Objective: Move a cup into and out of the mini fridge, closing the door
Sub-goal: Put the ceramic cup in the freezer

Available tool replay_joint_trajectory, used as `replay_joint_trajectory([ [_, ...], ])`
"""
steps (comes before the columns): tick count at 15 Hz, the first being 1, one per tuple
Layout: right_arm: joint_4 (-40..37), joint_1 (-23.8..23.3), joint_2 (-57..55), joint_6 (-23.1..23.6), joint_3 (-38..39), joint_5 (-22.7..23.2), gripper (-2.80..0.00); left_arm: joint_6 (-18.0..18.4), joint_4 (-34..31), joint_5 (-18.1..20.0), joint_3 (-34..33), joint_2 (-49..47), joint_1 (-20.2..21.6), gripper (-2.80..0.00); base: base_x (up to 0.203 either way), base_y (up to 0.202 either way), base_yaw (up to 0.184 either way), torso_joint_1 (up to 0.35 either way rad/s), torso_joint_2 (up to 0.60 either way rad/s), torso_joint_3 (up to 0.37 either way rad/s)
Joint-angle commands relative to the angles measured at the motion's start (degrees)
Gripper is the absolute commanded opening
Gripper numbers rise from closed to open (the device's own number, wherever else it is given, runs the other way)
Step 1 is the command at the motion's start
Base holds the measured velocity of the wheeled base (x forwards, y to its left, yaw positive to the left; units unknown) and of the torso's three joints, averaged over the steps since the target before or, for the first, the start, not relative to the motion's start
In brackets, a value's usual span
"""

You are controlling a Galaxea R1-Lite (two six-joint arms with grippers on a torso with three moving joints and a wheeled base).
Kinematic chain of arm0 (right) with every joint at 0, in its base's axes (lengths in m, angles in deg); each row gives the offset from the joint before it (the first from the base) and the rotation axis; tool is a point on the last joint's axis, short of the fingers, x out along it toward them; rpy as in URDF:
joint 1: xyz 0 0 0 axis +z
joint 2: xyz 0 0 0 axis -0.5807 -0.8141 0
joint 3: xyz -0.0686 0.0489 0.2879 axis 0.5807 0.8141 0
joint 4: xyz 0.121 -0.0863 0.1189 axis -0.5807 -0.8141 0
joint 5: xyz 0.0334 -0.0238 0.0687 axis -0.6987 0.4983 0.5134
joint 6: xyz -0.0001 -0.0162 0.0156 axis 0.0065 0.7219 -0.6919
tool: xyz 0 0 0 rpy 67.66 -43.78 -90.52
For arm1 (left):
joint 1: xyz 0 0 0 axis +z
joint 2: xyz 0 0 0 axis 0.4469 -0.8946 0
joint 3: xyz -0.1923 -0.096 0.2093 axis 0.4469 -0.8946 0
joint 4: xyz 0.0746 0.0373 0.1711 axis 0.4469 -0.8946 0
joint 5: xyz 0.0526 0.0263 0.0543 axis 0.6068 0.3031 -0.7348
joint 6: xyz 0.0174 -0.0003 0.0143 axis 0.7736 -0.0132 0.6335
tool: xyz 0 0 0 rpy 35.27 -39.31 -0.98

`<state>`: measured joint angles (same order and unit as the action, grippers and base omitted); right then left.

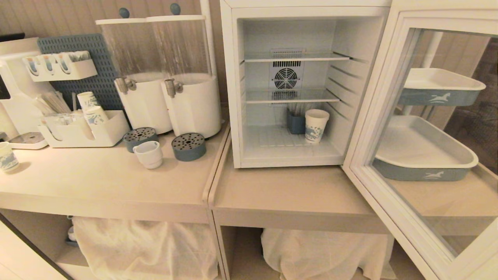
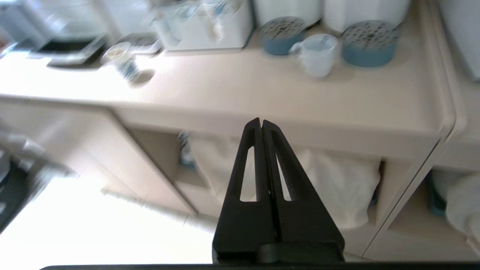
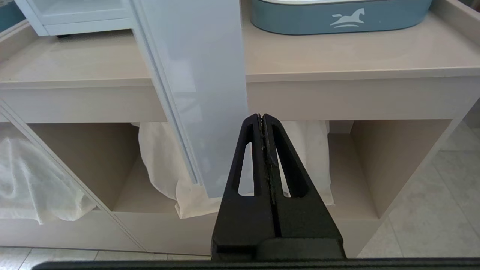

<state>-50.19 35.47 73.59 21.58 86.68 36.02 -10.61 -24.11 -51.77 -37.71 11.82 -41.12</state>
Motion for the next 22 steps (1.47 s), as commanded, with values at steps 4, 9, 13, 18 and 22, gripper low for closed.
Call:
replay_joint_trajectory([
  [4, -0.05, 0.02, -0.08, 0.0, 0.02, -0.02, -2.8, -8.54, -33.84, 15.88, 7.57, 19.39, 14.16, -2.8, 0.0, 0.0, 0.0, 0.0, 0.0, 0.0],
  [9, -0.05, -0.06, -0.08, 0.0, 0.02, -0.02, -2.8, -10.27, -51.33, 29.86, 20.65, 24.67, 15.04, -2.8, 0.0, 0.0, 0.0, 0.0, 0.0, 0.0],
  [13, -0.05, -0.06, -0.08, 0.0, 0.02, -0.02, -2.8, -5.82, -53.35, 34.62, 15.71, 32.4, 14.79, -2.8, 0.0, 0.0, 0.0, 0.0, 0.0, 0.0],
  [18, -0.05, -0.05, -0.08, 0.0, 0.02, -0.02, -2.8, -12.12, -14.24, 26.52, -14.41, 32.34, 14.76, -2.8, 0.0, 0.0, 0.0, 0.0, 0.0, 0.0],
  [22, -0.05, -0.06, -0.08, -0.06, 0.02, -0.02, -2.8, -9.9, 19.17, 22.36, -42.28, 32.4, 14.76, -2.8, 0.0, 0.0, 0.0, 0.0, 0.0, 0.0],
])
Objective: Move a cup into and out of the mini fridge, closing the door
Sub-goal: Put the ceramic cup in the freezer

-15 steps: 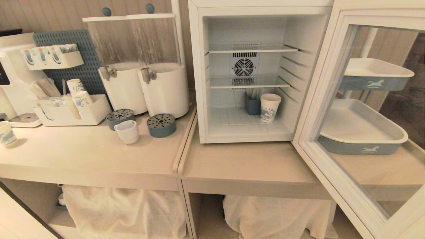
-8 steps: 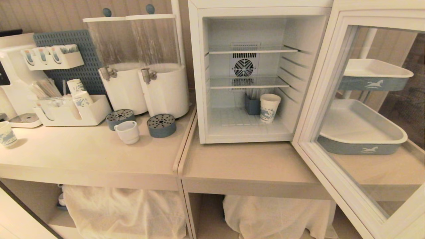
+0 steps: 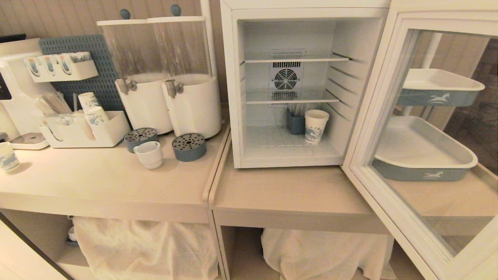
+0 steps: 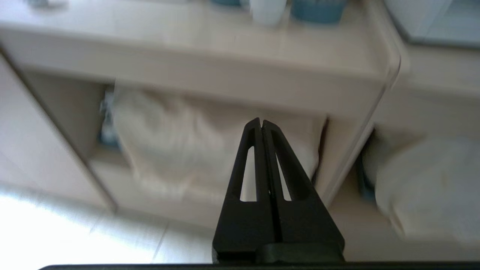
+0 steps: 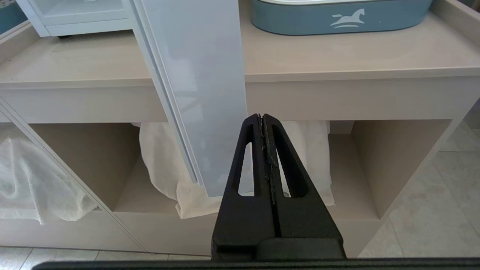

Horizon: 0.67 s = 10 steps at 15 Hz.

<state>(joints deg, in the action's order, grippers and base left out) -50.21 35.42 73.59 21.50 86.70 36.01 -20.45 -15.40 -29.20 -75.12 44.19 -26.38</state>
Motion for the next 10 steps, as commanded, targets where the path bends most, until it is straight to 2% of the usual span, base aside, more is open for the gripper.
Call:
replay_joint_trajectory([
  [1, -0.03, -0.01, -0.08, 0.07, -0.01, -0.01, -2.8, 0.46, 15.7, 0.83, -7.87, 0.04, 0.02, -2.8, 0.0, 0.0, 0.0, 0.0, 0.0, 0.0],
  [2, -0.03, 0.07, -0.08, -0.01, -0.01, -0.01, -2.8, 0.55, 16.79, 4.45, -8.53, 0.04, 0.02, -2.8, 0.0, 0.0, 0.0, 0.0, 0.0, 0.0],
  [3, -0.03, 0.0, -0.08, 0.0, -0.01, -0.01, -2.8, 1.14, 13.16, 7.25, -8.38, 0.07, 0.02, -2.8, 0.0, 0.0, 0.0, 0.0, 0.0, 0.0],
  [5, -0.03, -0.01, -0.08, 0.07, -0.01, -0.01, -2.8, 5.32, 6.84, 8.1, -7.3, 0.14, -0.06, -2.8, 0.0, 0.0, 0.0, 0.0, 0.0, 0.0],
  [10, -0.03, 0.05, -0.08, 0.0, -0.01, -0.01, -2.8, 4.59, 7.71, 8.16, -7.65, 0.05, -0.07, -2.8, 0.0, 0.0, 0.0, 0.0, 0.0, 0.0],
])
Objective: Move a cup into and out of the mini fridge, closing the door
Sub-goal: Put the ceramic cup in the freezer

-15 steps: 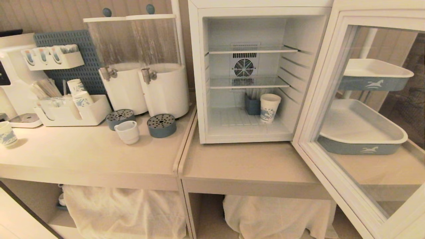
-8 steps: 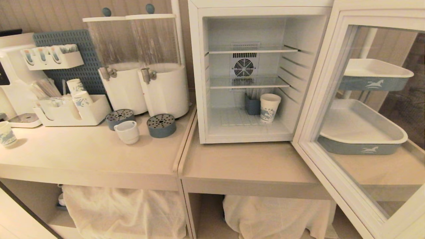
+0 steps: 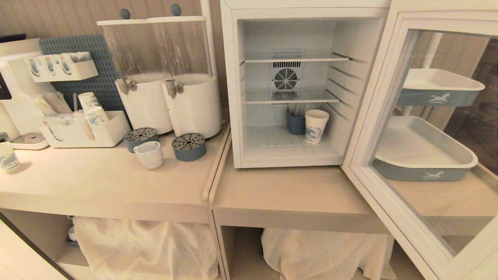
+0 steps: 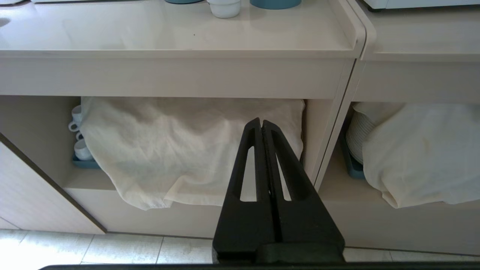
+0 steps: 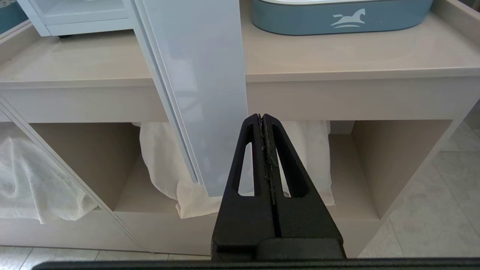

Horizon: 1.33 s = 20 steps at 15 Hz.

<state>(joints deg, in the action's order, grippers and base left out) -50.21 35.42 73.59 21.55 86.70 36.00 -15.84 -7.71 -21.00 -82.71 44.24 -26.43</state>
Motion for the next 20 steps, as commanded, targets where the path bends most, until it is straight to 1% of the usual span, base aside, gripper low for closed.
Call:
replay_joint_trajectory([
  [1, -0.03, 0.06, -0.08, 0.02, -0.01, 0.0, -2.8, 0.01, 0.02, -0.04, -0.06, 0.0, 0.07, -2.8, 0.0, 0.0, 0.0, 0.0, 0.0, 0.0],
  [9, -0.03, -0.01, -0.08, 0.02, -0.01, 0.0, -2.8, -0.46, 0.72, 0.05, -0.24, 0.0, 0.06, -2.8, -0.172, 0.0, 0.001, -0.001, 0.0, 0.003],
  [14, -0.03, -0.01, -0.08, 0.02, -0.01, 0.0, -2.8, -0.28, 0.72, 0.14, -0.24, 0.0, 0.05, -2.8, 0.001, 0.016, -0.001, 0.001, 0.0, 0.002],
  [20, -0.03, -0.01, -0.08, 0.02, -0.01, 0.0, -2.8, -0.1, 0.72, 0.05, -0.24, 0.0, -0.02, -2.8, 0.0, 0.183, 0.0, -0.001, 0.0, 0.004],
])
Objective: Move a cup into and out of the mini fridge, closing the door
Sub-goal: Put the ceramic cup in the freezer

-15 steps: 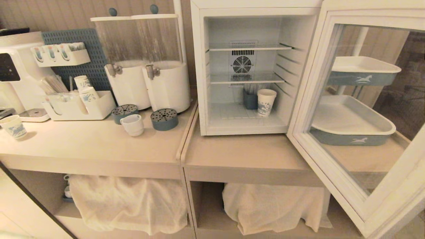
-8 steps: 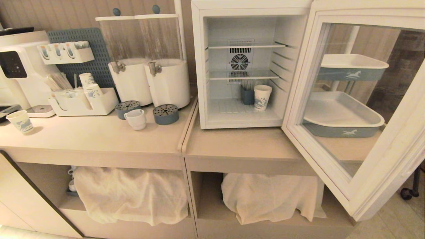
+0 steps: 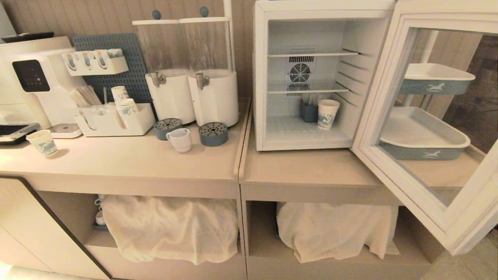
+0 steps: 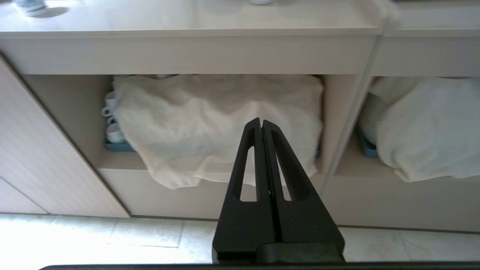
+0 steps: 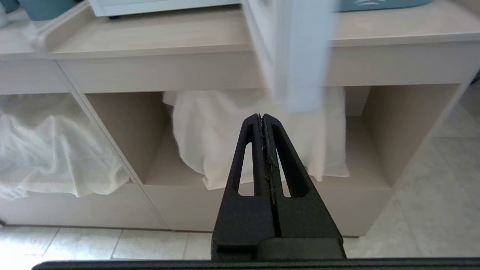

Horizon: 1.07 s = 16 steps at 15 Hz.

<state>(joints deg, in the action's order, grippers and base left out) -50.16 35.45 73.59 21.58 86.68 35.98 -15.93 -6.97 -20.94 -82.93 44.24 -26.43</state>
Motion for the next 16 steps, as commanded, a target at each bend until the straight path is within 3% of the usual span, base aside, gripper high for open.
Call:
replay_joint_trajectory([
  [1, -0.08, 0.04, -0.08, -0.03, 0.02, 0.02, -2.8, -0.02, -0.02, 0.08, -0.02, 0.0, -0.02, -2.8, 0.0, 0.195, 0.0, 0.002, 0.0, 0.004],
  [16, -0.08, -0.04, -0.08, 0.0, 0.02, 0.02, -2.8, -0.11, 0.15, 0.08, -0.02, 0.0, -0.02, -2.8, 0.0, 0.193, -0.001, 0.002, 0.0, 0.003],
])
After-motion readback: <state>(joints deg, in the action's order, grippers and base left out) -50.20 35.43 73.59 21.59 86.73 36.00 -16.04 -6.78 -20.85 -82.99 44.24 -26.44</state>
